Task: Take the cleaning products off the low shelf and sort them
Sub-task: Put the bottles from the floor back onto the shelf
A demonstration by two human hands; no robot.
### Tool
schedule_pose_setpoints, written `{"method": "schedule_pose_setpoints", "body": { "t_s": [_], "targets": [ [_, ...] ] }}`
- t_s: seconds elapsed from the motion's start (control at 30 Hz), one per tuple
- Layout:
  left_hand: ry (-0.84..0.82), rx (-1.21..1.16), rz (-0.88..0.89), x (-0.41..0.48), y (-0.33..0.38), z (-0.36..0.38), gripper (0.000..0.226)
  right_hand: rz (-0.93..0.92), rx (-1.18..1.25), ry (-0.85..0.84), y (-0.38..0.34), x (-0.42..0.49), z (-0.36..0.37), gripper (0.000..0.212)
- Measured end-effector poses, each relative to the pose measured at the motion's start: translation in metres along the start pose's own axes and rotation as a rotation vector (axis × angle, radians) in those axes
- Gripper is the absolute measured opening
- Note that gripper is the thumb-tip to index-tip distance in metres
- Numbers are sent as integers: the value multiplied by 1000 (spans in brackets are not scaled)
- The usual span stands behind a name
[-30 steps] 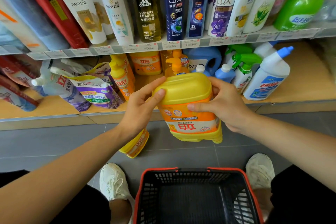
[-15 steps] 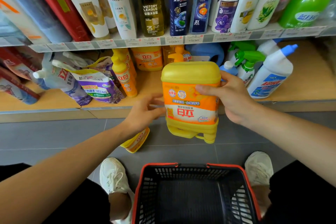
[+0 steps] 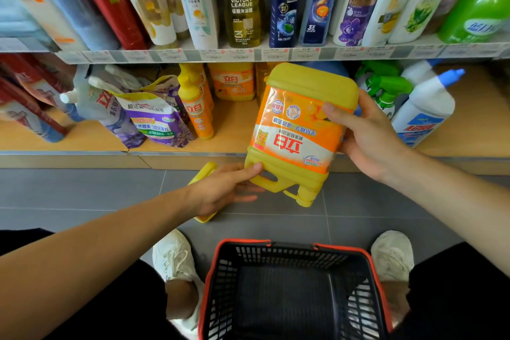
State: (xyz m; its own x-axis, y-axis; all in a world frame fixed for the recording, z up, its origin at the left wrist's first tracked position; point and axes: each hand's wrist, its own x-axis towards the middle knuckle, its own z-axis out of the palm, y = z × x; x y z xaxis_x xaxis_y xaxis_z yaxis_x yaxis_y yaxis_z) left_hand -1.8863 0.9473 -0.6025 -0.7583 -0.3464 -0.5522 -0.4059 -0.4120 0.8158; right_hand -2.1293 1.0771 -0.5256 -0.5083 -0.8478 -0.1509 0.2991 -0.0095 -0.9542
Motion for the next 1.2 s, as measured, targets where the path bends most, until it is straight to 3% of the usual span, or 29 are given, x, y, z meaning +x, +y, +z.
{"method": "schedule_pose_setpoints", "body": {
  "t_s": [0.23, 0.37, 0.53, 0.63, 0.73, 0.83, 0.97, 1.1, 1.2],
  "targets": [
    [173, -24, 281, -16, 13, -24, 70, 53, -402, -96, 13, 12, -30, 77],
    [208, 46, 351, -21, 20, -34, 72, 255, -665, -236, 39, 16, -36, 75],
    [207, 100, 367, -20, 20, -26, 51, 361, -937, -372, 72, 18, -43, 47],
    [208, 260, 356, -14, 16, -19, 28, 434, -970, -345, 93, 12, -38, 60],
    [190, 496, 321, -9, 10, -12, 22, 190, -1120, -417, 104, 5, -16, 97],
    [168, 623, 302, -7, 11, -9, 17, -108, -1118, -549, 117, -1, 11, 108],
    [138, 651, 297, -8, 16, -8, 16, -128, -1045, -485, 125, 1, 34, 106],
    [97, 703, 287, -8, 20, -13, 18, -130, -1031, -512, 131, 16, 39, 88],
    [196, 652, 281, -3, 27, -32, 22, -56, -1038, -445, 144, 24, 38, 88]
  ]
}}
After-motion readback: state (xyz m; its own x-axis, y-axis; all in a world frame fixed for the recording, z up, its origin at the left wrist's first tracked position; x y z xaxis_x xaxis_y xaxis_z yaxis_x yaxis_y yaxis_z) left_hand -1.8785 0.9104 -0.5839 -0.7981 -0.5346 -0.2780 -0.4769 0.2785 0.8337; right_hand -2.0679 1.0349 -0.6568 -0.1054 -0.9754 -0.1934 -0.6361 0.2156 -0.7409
